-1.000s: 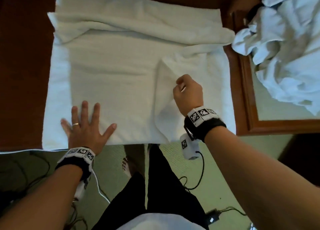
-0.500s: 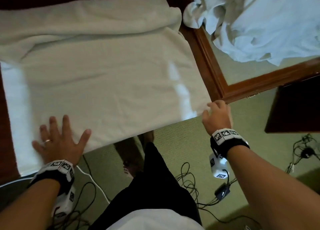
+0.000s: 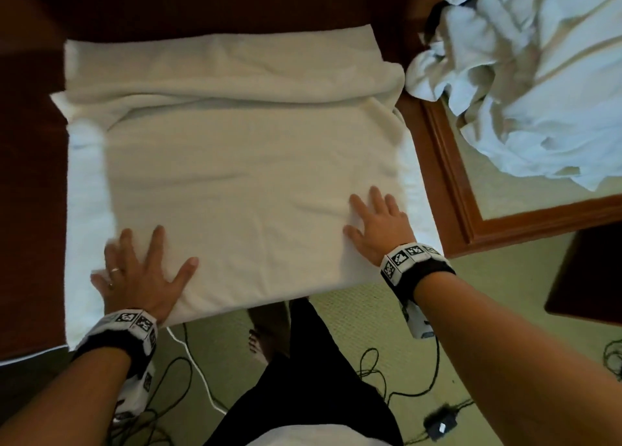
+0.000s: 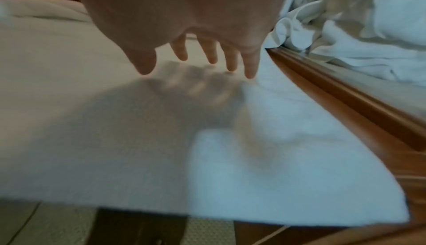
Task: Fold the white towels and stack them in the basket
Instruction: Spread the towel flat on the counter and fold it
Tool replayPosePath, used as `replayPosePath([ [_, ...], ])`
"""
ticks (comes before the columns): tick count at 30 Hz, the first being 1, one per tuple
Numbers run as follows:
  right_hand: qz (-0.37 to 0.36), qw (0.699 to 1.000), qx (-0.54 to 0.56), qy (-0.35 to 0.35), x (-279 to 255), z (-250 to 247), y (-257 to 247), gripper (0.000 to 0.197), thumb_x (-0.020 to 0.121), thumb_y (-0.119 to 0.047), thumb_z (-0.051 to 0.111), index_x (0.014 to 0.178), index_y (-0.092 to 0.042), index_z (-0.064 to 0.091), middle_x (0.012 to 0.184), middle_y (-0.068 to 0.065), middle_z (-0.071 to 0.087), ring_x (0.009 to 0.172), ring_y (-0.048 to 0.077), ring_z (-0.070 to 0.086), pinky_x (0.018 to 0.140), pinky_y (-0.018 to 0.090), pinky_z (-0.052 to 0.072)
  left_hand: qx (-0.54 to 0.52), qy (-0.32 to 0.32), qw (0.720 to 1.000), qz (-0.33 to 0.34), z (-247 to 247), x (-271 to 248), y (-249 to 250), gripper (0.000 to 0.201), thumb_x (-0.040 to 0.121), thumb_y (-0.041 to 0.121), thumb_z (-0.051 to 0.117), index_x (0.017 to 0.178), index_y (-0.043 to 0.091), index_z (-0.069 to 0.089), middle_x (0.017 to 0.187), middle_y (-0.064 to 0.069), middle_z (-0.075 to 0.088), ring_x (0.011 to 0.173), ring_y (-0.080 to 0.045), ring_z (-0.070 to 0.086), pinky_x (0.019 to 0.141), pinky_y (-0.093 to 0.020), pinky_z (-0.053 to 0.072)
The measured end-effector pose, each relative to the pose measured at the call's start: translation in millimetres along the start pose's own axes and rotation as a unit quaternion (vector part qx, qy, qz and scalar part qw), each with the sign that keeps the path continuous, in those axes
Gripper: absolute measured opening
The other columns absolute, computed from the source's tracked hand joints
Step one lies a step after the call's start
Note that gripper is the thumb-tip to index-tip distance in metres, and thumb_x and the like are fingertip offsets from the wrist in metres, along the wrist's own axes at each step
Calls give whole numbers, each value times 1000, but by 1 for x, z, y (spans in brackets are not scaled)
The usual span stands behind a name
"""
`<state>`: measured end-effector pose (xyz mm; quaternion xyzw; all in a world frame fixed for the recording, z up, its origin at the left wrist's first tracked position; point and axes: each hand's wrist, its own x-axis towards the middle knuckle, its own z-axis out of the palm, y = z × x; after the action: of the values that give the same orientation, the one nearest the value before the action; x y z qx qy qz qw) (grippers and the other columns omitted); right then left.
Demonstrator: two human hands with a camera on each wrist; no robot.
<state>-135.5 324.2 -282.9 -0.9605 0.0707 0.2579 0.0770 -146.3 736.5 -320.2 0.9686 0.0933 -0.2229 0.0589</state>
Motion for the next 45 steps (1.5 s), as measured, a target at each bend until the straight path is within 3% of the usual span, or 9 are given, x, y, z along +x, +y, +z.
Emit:
replayPosePath([
  [4,-4,999,2,-38,45,-10,-8,71,99,-58,33,155,-37,-6,162,2,-26,150,38,-16,118,63,10,3,-18,1000,-14,-12,36,-6,98,70,97,17,154,50,-4,167,2,-16,153,-31,-9,117,-68,8],
  [12,-27,1000,-2,15,124,-46,-22,72,96,-59,41,157,-32,11,165,5,-14,152,35,-7,119,61,13,-72,47,996,20,-48,95,13,97,75,88,41,155,43,12,167,-8,5,152,-37,7,119,-64,12],
  [20,-166,983,-80,5,19,17,18,109,72,-96,23,156,-36,-12,161,6,-30,147,36,-25,117,62,-3,62,-30,991,114,2,-4,-19,132,52,108,23,158,37,-10,166,0,-23,154,-35,-9,120,-61,5],
  [24,-190,967,-168,12,-31,56,39,125,70,-85,57,157,-28,-12,162,15,-24,148,44,-19,117,66,7,34,-35,992,114,8,-23,-22,134,46,109,31,154,45,-18,163,8,-30,154,-31,-13,120,-58,1],
  [27,-158,973,-155,71,-51,76,45,106,80,-29,76,159,-27,5,165,16,-6,149,46,-1,114,66,22,86,-25,985,149,17,-39,-29,134,56,85,70,159,41,-2,168,-1,-11,153,-39,5,117,-62,15],
  [30,-155,974,-122,108,-68,75,40,90,73,7,46,155,-24,26,162,18,19,144,49,24,106,64,36,132,24,975,180,23,-63,-44,113,59,19,93,155,25,34,156,-17,38,133,-48,44,104,-64,39],
  [36,-58,987,-110,102,-74,33,38,40,76,3,55,116,-2,63,135,27,55,126,50,49,107,59,39,166,49,968,183,-6,-76,-57,55,71,0,78,123,11,68,129,-18,64,116,-44,59,98,-59,45],
  [40,3,983,-183,-24,-79,-10,28,18,89,-14,55,103,-15,65,104,9,67,97,32,65,79,35,51,172,-99,976,92,-46,-67,-64,28,92,13,53,111,29,67,116,-3,66,106,-27,64,85,-34,51],
  [45,38,976,-172,-131,-79,-25,28,26,89,-14,50,109,-13,67,114,11,68,103,30,67,86,36,54,115,-233,963,73,-61,-54,-65,27,88,3,54,65,15,58,77,-6,66,79,-24,64,63,-25,41],
])
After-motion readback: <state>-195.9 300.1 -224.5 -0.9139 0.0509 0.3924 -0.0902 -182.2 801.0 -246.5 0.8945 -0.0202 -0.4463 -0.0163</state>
